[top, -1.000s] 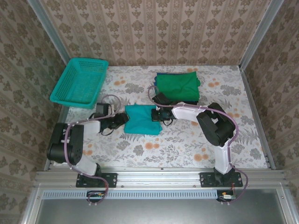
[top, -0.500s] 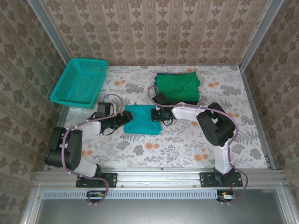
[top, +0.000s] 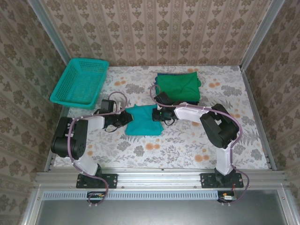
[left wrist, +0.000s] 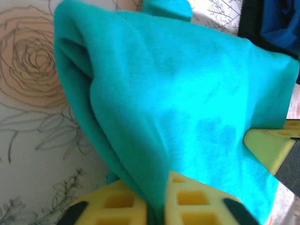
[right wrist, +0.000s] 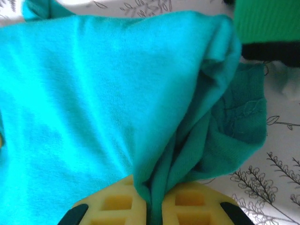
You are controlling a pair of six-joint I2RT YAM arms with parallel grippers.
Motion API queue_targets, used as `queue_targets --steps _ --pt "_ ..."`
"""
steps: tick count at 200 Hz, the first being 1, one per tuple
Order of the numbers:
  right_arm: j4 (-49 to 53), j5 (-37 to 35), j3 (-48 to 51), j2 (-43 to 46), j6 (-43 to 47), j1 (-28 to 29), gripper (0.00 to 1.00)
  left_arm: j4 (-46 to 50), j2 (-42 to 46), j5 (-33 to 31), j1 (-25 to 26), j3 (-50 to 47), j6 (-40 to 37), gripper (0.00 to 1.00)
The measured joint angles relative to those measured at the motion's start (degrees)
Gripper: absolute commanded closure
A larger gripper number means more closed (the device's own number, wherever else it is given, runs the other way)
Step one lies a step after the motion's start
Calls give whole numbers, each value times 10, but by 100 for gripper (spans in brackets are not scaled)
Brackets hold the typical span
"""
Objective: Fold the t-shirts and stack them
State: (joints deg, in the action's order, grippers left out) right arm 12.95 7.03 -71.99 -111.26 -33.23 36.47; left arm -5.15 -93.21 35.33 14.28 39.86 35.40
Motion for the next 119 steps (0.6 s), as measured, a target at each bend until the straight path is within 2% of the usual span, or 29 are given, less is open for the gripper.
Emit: queue_targets --steps 17,67,93,119 --pt "6 3 1 26 0 -1 100 13 35 12 0 0 -5 99" --pt "35 5 -2 136 12 -7 100 52 132 25 16 65 -5 99" --pt "63 5 -25 179 32 -40 100 65 111 27 49 160 -5 99" --pt "75 5 -68 202 54 -108 100 65 27 33 72 293 -7 99"
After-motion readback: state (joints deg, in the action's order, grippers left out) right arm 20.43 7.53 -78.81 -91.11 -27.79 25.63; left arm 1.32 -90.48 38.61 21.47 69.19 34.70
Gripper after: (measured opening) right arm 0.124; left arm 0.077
